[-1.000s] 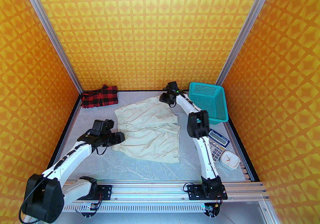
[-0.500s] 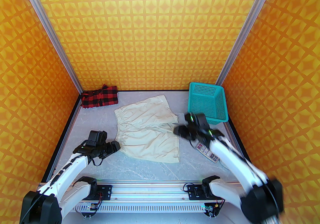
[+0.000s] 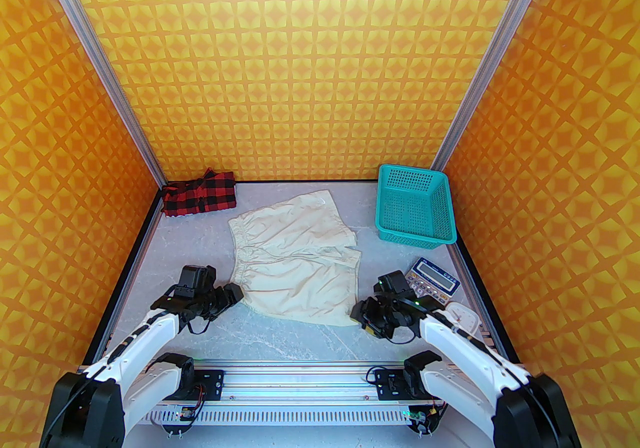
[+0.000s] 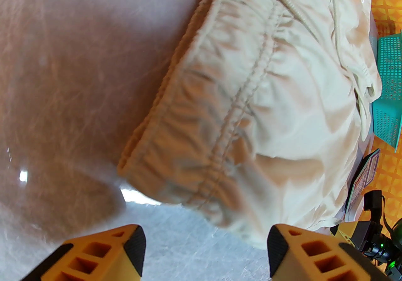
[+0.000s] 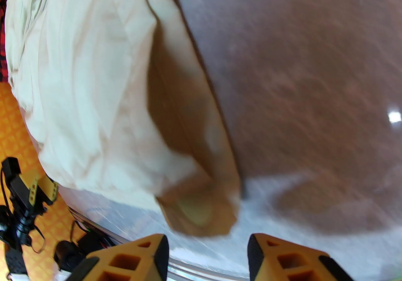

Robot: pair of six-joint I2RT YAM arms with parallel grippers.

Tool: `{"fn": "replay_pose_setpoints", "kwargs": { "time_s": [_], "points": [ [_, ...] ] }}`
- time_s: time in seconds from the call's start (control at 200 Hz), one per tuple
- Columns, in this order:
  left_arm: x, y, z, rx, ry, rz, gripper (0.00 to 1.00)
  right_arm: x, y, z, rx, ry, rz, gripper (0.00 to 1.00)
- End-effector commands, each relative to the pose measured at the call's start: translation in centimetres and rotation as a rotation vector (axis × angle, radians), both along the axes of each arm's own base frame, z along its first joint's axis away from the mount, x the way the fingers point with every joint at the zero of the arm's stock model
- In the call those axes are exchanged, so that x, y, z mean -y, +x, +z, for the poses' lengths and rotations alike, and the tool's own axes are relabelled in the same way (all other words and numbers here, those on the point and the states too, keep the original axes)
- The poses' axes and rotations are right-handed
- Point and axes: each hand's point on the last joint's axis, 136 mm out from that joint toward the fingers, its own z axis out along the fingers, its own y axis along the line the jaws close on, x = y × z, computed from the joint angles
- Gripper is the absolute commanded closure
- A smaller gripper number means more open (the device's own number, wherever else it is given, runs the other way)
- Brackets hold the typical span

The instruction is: Fold and stack the mixed laundry pile

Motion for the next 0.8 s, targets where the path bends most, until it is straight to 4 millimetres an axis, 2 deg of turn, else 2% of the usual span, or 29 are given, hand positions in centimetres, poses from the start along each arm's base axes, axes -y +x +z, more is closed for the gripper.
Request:
{"fn": "replay_pose_setpoints", "kwargs": {
  "time_s": [0.0,0.065,0.185,0.205,0.325,0.41,0.515,0.585,0.645,0.795],
  "points": [
    [0.2,0.9,0.2,0.023,-0.027,0.013,0.37,-1.3,1.1,0.2,0.021,0.069,-0.03,0.53],
    [0.0,1.0,0.0,0.018,-0.015,0.019,0.37,-1.4,1.2,0.1,0.022,0.073,-0.04,0.53],
    [-0.7,1.4,-0.4,0.007,0.032,0.038,0.46,-0.7,1.4,-0.6,0.031,0.027,-0.061,0.53],
    [-0.8,1.3,-1.1,-0.024,0.046,0.038,0.47,-0.5,1.5,-0.8,0.035,0.014,-0.063,0.54],
    [-1.0,1.7,-1.6,-0.049,0.075,0.027,0.52,-0.1,2.1,-1.7,0.041,-0.016,-0.079,0.66],
    [-1.2,2.2,-1.4,-0.037,0.096,0.026,0.6,0.1,2.3,-1.7,0.053,-0.034,-0.077,0.75],
    [-2.0,2.8,-0.4,0.004,0.147,0.04,0.76,1.0,2.3,-0.7,0.09,-0.088,-0.063,0.88],
    [-2.6,3.5,1.3,0.089,0.163,0.073,0.9,1.3,2.3,0.1,0.124,-0.105,-0.052,1.0],
    [-3.2,3.7,2.7,0.149,0.17,0.109,1.0,1.4,2.4,0.9,0.152,-0.101,-0.048,1.0],
    [-3.3,2.9,5.6,0.201,0.168,0.106,1.0,1.2,1.7,3.3,0.183,-0.086,-0.004,1.0]
  ]
}}
